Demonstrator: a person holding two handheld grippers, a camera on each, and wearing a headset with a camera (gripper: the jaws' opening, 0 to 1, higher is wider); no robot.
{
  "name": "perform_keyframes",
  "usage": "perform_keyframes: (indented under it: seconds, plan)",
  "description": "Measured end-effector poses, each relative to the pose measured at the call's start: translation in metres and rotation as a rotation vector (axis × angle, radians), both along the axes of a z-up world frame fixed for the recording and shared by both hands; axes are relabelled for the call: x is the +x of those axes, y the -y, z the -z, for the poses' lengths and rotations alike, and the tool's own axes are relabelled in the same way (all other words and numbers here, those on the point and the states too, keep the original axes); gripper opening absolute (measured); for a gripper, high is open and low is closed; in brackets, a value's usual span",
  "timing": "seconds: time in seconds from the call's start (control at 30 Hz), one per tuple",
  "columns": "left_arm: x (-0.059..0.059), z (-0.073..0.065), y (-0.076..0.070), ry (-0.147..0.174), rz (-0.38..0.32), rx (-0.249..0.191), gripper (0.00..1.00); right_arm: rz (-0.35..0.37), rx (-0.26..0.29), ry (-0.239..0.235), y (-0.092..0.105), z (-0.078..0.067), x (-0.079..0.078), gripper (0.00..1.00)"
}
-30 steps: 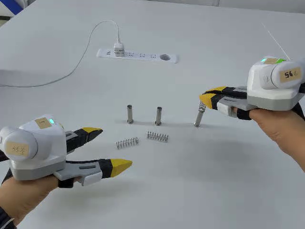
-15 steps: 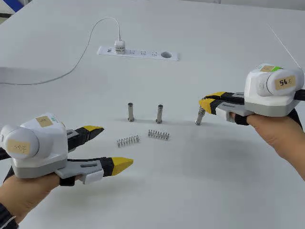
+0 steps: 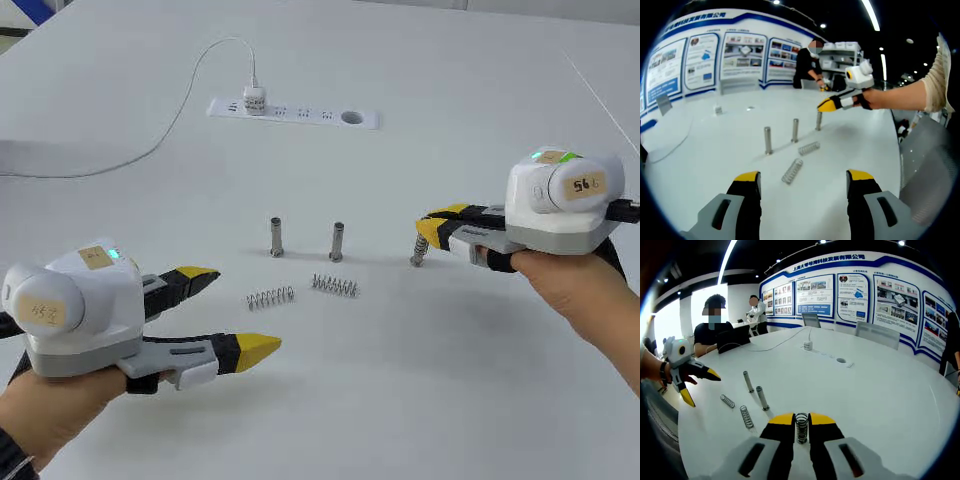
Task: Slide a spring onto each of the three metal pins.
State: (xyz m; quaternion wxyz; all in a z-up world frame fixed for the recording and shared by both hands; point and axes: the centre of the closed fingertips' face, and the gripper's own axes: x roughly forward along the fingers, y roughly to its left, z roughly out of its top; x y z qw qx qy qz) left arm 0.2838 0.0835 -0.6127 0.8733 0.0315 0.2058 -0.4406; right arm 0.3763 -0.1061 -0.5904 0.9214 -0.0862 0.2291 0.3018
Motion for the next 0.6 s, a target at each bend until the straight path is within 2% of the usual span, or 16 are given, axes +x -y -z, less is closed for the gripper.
perform_keyframes:
  seconds: [0.6]
  plan:
    - [0.000,0.001,0.000,0.000,0.001,0.003,0.70,0.007,-0.023,-0.036,0.000,0.016,-0.002,0.12]
